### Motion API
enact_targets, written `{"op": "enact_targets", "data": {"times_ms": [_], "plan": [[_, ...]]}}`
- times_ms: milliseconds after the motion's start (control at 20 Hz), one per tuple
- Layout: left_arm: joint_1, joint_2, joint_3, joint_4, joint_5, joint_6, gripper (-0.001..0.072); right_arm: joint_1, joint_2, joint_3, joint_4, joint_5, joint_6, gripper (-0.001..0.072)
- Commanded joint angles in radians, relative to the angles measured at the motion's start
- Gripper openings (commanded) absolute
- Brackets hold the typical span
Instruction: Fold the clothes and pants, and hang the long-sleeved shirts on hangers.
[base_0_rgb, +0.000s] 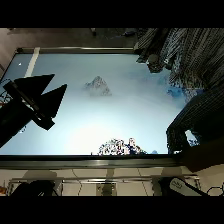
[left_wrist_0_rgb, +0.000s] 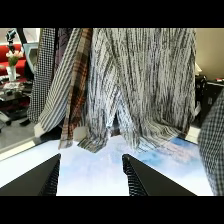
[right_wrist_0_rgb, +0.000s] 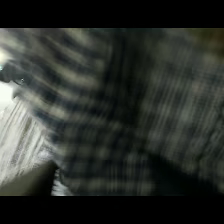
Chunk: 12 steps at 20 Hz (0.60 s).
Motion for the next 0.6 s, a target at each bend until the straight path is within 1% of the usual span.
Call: {"op": "enact_targets", "data": {"times_ms": [0, 100, 250, 350, 400, 450, 500, 550], "plan": [[0.001, 0.001, 0.000, 0.000, 0.001, 0.000, 0.0480, -0.003, 0.053, 0.004, 0.110, -0.186, -0.080, 0.0693], [0.001, 0.001, -0.001, 0.000, 0.001, 0.000, 0.0480, -0.003, 0.109, 0.004, 0.163, -0.259, -0.143, 0.0693], [0.001, 0.000, -0.001, 0.000, 0.001, 0.000, 0.0480, -0.003, 0.187, 0.004, 0.224, -0.328, -0.255, 0.0693], [0.001, 0.000, -0.001, 0.001, 0.001, 0.000, 0.0480, -0.003, 0.225, 0.004, 0.342, -0.361, -0.374, 0.0693], [0.001, 0.000, -0.001, 0.013, 0.000, 0.000, 0.0480, -0.002, 0.235, 0.004, 0.449, -0.359, -0.459, 0.0693], [0.001, 0.000, -0.001, 0.042, 0.000, 0.000, 0.0480, 0.013, 0.238, 0.004, 0.575, -0.359, -0.570, 0.0692], [0.001, -0.001, -0.001, 0.078, 0.000, 0.000, 0.0480, 0.054, 0.231, 0.004, 0.703, -0.354, -0.710, 0.0693], [0.001, -0.005, -0.001, 0.107, -0.001, 0.000, 0.0479, 0.113, 0.218, 0.004, 0.799, -0.343, -0.835, 0.0692]]}}
